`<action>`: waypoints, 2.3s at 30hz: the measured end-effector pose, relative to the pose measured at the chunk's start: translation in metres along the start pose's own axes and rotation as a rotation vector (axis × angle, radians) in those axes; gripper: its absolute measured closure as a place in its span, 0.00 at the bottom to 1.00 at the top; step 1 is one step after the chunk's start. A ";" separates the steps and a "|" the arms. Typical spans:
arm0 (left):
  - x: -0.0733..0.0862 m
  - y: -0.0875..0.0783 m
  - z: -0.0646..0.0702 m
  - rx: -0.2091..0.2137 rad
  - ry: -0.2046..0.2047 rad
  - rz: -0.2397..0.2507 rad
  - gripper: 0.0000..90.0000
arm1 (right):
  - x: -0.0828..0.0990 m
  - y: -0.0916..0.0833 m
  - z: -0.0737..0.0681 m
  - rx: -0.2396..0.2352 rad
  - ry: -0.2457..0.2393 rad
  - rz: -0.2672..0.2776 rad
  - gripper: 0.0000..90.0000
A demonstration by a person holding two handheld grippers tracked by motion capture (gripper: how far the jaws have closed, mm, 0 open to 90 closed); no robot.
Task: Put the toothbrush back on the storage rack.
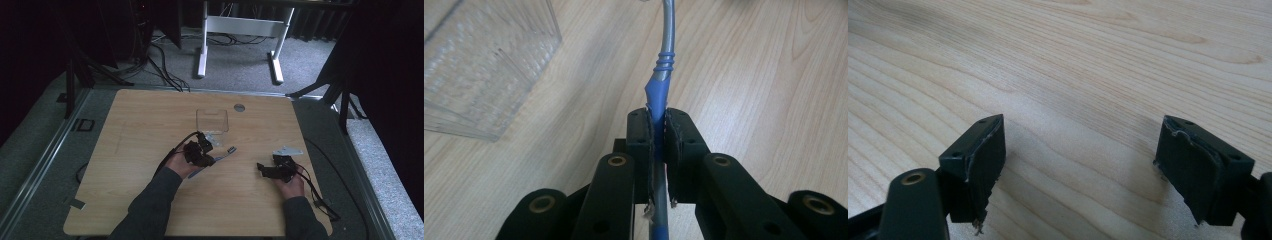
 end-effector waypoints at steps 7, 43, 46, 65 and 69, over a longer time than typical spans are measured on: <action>-0.003 -0.007 -0.002 0.004 -0.013 0.042 0.91 | 0.000 0.000 0.000 0.000 -0.001 0.000 0.22; -0.012 -0.033 -0.007 0.021 -0.067 0.235 0.91 | 0.000 0.000 0.000 0.000 -0.004 0.001 0.22; -0.012 -0.036 -0.007 0.020 -0.067 0.255 0.91 | 0.000 0.000 0.000 0.000 -0.003 0.001 0.22; -0.017 -0.050 -0.014 0.016 -0.101 0.329 0.91 | 0.000 0.000 0.000 0.000 -0.003 0.001 0.22; -0.020 -0.051 -0.015 0.011 -0.098 0.333 0.91 | 0.000 0.000 0.000 0.001 -0.003 0.001 0.22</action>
Point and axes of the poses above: each handheld gripper's, and its own axes: y roughly forward along the jaws, x roughly out of its underside, z roughly to its right, the point moved 5 cm from there along y, roughly forward along the jaws, and after that the axes turned 14 degrees about -y, right-handed, at the moved point
